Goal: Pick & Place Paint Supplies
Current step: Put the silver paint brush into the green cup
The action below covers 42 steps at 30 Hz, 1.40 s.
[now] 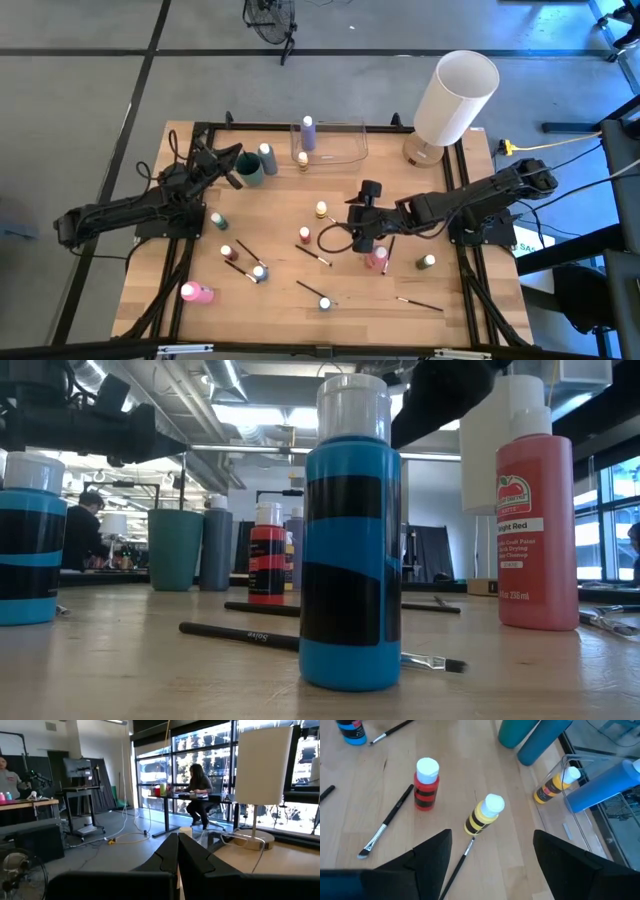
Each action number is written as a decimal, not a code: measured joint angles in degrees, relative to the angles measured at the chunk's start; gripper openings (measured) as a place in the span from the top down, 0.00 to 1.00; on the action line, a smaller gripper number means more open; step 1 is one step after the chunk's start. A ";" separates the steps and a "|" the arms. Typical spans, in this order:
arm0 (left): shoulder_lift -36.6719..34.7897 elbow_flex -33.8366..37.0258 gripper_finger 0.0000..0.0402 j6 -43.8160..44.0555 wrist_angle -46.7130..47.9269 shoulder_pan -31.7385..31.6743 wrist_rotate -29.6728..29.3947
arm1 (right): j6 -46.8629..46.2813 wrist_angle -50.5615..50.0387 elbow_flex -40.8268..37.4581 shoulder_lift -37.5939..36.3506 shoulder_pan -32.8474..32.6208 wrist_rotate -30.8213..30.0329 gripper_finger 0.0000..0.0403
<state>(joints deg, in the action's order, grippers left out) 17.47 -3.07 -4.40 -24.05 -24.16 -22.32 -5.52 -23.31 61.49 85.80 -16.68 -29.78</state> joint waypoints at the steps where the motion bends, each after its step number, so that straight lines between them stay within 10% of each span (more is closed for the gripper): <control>1: 0.00 0.00 1.00 0.04 0.14 -0.02 0.46 | 0.00 0.00 0.00 0.00 0.10 0.00 0.29; 31: 0.02 0.00 1.00 2.83 3.89 0.00 0.32 | 0.00 0.04 0.00 0.00 0.23 1.99 0.30; 37: 0.00 0.00 1.00 16.96 -0.73 0.00 -12.63 | 0.00 0.04 0.00 0.00 0.23 1.99 0.30; 42: 0.00 0.00 1.00 16.95 0.23 0.00 -10.88 | 0.00 0.00 0.00 0.00 0.23 1.99 0.30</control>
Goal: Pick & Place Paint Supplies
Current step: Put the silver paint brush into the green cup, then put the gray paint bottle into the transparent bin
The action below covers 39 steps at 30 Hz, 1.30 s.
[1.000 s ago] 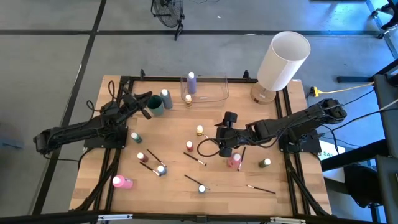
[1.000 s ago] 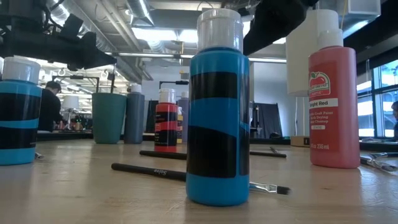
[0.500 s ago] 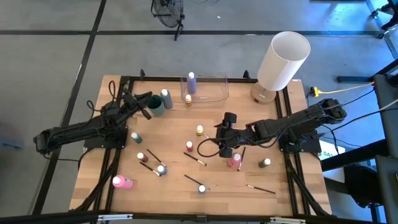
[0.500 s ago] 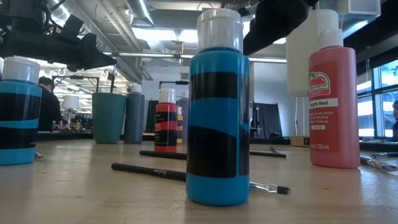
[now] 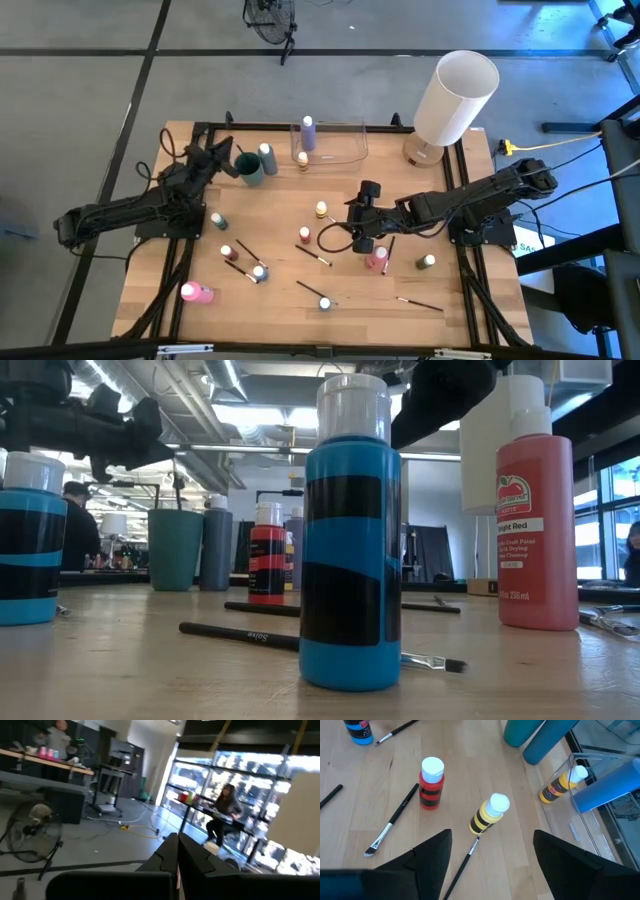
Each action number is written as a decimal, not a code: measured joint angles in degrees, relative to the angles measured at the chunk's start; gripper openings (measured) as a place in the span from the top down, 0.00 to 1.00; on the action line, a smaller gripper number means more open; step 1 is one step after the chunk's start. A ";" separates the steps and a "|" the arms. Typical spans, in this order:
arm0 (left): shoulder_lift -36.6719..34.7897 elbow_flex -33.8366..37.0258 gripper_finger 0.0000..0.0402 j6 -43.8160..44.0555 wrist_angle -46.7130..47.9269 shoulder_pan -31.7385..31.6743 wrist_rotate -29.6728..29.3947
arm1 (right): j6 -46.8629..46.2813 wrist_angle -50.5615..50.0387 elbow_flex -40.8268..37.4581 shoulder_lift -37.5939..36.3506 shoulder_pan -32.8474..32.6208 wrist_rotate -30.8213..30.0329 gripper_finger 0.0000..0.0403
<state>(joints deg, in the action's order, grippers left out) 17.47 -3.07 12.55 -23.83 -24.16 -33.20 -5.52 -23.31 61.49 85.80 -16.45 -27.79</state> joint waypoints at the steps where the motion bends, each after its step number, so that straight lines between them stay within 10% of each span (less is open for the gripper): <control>1: 0.02 0.00 1.00 -0.08 0.31 0.00 1.29 | 0.00 -0.04 0.00 0.00 0.00 0.01 0.30; 39: 0.02 0.00 0.73 -9.94 -1.44 2.03 10.10 | 0.00 -0.85 -0.02 0.00 0.00 0.06 0.29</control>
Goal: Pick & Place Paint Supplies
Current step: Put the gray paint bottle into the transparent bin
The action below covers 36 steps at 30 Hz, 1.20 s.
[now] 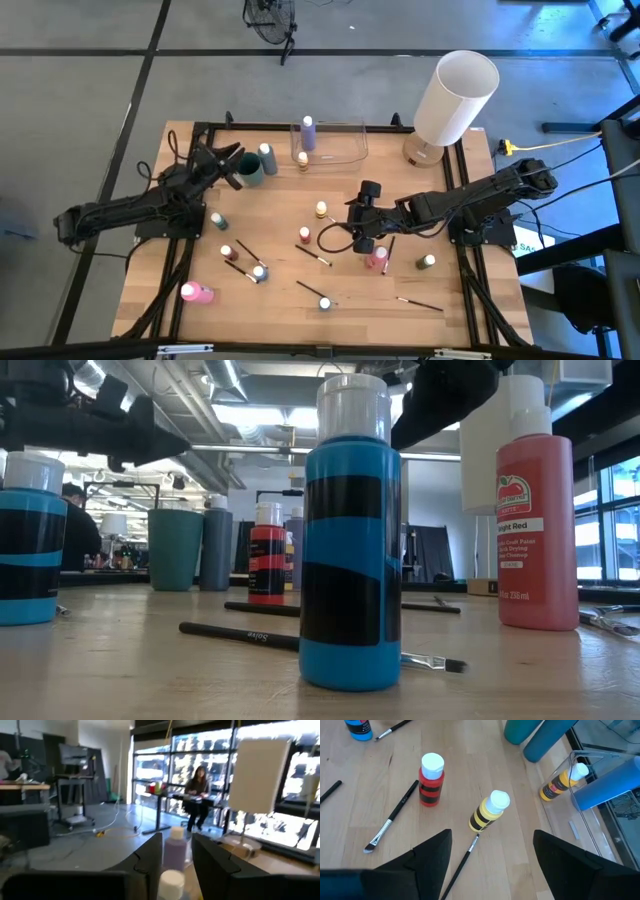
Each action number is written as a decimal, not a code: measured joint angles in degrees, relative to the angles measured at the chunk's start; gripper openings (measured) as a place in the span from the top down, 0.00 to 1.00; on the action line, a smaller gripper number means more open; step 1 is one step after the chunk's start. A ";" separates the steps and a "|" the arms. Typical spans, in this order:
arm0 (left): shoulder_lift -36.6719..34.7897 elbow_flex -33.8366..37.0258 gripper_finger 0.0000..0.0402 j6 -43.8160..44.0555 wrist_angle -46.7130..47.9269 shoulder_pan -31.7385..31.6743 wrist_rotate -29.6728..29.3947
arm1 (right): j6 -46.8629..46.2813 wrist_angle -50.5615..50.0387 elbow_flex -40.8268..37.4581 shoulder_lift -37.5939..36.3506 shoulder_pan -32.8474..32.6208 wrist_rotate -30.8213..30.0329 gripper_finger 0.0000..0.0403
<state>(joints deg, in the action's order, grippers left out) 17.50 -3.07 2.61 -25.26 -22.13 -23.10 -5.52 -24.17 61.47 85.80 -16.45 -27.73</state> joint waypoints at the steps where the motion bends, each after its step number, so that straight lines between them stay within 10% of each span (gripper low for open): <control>1: -0.01 0.00 0.72 0.58 -0.98 0.15 0.50 | 0.00 -0.06 0.00 0.00 0.00 -0.04 0.29; 13: 0.00 -2.77 0.74 -0.25 -4.14 0.39 34.41 | 0.00 -0.41 0.00 -0.02 0.00 -0.08 0.29; 24: 1.72 -17.38 0.72 -0.52 22.36 0.39 22.35 | -0.02 -0.41 0.00 -0.02 -0.02 -0.06 0.29; 36: 4.26 -18.23 0.72 2.70 23.74 0.39 21.49 | -0.02 -0.40 0.00 -0.02 -0.04 0.27 0.29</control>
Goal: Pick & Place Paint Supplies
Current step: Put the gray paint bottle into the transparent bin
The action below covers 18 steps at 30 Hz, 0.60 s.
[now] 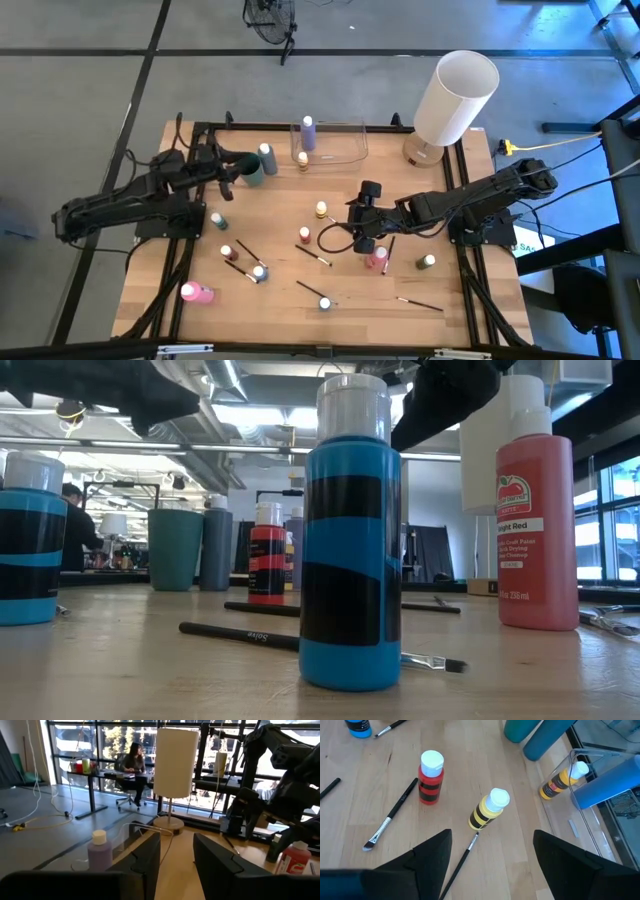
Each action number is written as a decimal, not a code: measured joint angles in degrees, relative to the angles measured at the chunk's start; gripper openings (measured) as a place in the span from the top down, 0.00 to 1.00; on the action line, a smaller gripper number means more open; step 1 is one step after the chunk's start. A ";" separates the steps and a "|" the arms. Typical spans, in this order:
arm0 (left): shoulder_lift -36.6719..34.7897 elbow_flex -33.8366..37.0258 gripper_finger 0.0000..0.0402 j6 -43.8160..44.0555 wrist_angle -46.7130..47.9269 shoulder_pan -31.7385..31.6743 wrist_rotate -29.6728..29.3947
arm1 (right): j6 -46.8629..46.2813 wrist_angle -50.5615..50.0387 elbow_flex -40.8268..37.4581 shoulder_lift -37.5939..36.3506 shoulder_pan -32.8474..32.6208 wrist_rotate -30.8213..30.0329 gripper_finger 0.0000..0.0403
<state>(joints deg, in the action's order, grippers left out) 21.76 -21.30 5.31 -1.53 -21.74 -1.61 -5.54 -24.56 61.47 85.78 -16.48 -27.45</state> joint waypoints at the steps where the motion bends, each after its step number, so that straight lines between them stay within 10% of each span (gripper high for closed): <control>1: 0.15 0.00 0.72 0.09 0.07 0.00 0.00 | 0.00 0.01 0.00 0.00 0.01 0.74 0.29; 18: 1.10 0.00 0.65 0.06 -0.85 -0.02 4.63 | 0.00 0.19 0.00 0.00 0.01 2.46 0.29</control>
<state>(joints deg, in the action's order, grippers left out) 22.85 -21.30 5.37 -2.37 -21.76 3.02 -5.54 -24.37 61.47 85.78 -16.47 -24.99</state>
